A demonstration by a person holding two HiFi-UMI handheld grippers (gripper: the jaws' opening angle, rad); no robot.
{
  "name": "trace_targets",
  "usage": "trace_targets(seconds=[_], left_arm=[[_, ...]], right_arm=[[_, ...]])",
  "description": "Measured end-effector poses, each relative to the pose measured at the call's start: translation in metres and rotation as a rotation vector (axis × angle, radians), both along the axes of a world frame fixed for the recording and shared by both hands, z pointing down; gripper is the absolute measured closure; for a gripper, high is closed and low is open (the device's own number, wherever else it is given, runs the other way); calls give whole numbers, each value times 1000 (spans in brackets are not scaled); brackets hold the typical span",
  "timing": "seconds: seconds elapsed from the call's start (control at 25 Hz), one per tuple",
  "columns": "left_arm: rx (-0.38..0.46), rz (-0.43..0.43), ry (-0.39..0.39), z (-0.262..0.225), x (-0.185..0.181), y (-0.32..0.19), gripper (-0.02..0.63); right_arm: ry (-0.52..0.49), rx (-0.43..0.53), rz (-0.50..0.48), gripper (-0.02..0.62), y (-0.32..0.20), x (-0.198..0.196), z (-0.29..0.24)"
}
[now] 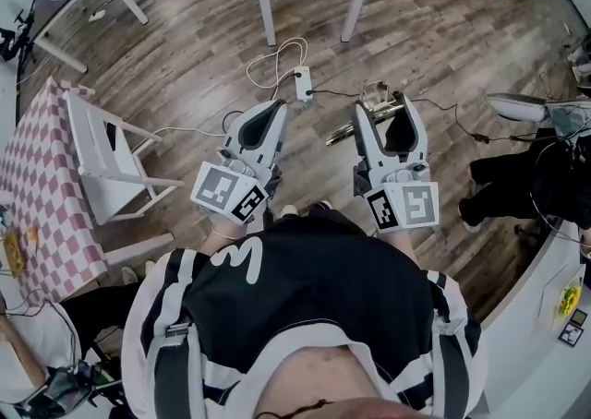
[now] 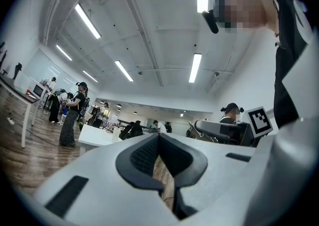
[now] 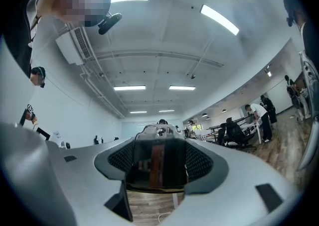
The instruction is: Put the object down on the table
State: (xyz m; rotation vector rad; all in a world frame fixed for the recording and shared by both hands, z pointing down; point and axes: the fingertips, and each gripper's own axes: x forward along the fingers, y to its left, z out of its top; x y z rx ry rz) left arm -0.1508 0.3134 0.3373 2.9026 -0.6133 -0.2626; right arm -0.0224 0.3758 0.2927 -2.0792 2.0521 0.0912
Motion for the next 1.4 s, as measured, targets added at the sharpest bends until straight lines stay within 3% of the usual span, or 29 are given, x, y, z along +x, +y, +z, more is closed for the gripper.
trace_targets(seconds=[0.32,0.68,1.2,1.4], left_arm=[[6,34,-23,10,-16,-1,601],[14,12,-3,11,-8,-27,601],[59,-36,9,-7,62,-124,601],[62,-56,-1,-10,88,-154,601]], right_arm=[[6,-27,20,305,-2,-26,17],[38,-30,0,305,-32,-22,19],[47,10,-57,305,-138,50,-5],[-5,23,-76,304,-167,82,8]])
